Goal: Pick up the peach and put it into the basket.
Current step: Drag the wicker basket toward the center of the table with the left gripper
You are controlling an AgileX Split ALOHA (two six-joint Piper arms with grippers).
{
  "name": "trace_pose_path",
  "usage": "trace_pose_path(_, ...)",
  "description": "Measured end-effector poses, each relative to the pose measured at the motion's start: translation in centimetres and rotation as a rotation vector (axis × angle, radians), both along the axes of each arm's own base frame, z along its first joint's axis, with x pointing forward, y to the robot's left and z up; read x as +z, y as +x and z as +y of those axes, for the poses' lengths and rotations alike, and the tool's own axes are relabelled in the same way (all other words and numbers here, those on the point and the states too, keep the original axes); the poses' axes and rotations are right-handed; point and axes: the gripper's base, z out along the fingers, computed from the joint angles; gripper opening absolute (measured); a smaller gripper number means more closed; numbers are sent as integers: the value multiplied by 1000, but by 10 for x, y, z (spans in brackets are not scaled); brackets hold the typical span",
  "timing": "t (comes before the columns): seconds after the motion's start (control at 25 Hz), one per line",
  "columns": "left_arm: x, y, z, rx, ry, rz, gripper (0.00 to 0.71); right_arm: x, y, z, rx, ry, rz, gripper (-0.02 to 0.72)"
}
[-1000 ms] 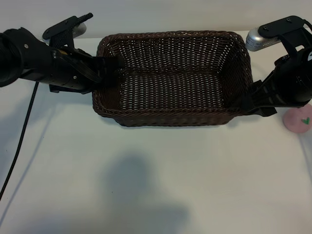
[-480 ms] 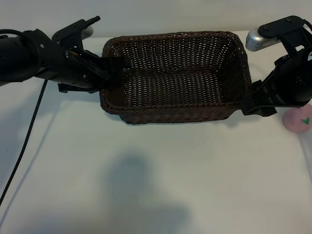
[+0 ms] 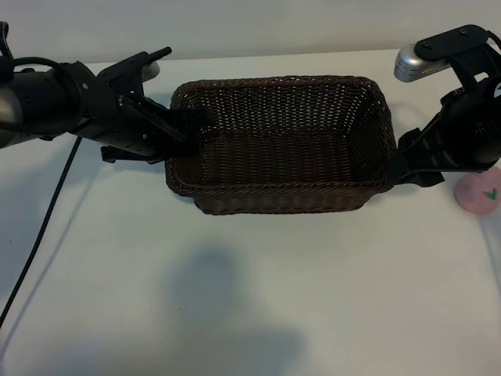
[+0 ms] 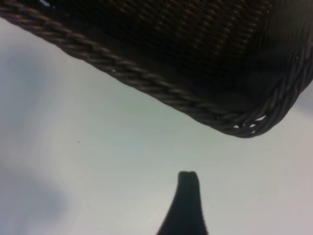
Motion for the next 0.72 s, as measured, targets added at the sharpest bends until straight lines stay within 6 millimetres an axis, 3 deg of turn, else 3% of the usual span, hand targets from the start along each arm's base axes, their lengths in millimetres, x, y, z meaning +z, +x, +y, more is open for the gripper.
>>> trace_pose_path(0.36,-5,1,0,0,3,12,155,0,0,0,0,0,0,595)
trace_pose_path(0.44,-5,0,0,-1,1,16,188,0,0,0,0,0,0,595)
trace_pose_path(0.56,-4,0,-1,1,-6,19,350,0,0,0,0,0,0,595)
trace_pose_path(0.72,-4,1,-1,1,-8,19,626,0,0,0,0,0,0,595)
